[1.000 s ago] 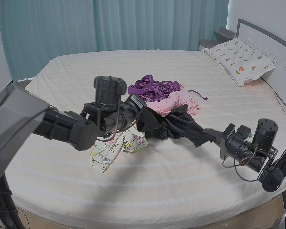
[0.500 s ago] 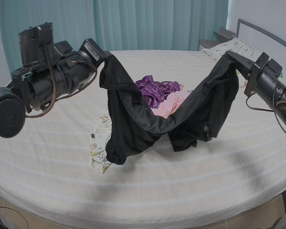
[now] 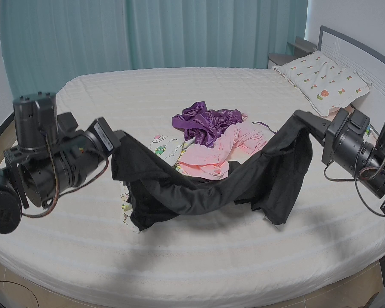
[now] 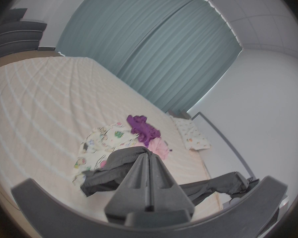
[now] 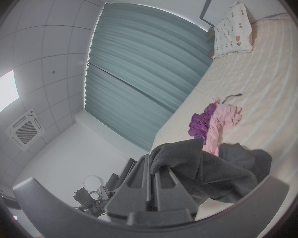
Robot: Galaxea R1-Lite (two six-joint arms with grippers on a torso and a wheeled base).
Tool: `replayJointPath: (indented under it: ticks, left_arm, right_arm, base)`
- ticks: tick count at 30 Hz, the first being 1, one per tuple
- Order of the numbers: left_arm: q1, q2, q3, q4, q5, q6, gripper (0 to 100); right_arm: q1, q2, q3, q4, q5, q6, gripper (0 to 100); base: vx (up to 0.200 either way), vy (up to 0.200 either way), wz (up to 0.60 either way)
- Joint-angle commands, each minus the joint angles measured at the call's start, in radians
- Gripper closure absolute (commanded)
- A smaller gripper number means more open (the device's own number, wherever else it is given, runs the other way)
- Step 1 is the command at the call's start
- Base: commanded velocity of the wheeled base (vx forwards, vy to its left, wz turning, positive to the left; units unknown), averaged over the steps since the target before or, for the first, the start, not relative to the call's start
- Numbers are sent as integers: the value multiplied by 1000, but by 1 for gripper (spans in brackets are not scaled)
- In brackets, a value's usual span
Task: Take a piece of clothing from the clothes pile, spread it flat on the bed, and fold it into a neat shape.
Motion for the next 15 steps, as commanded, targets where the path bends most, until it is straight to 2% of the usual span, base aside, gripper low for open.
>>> replayJointPath:
  ticks: [1, 15]
  left_arm:
    - [-7, -4, 127, -7, 7, -4, 100]
    - [-27, -1, 311, -200, 10, -38, 100]
  right_arm:
    - [46, 46, 70, -7, -2, -4, 100]
    - [46, 49, 119, -7, -3, -6, 100]
  base:
    - [0, 0, 0]
    - [0, 0, 0]
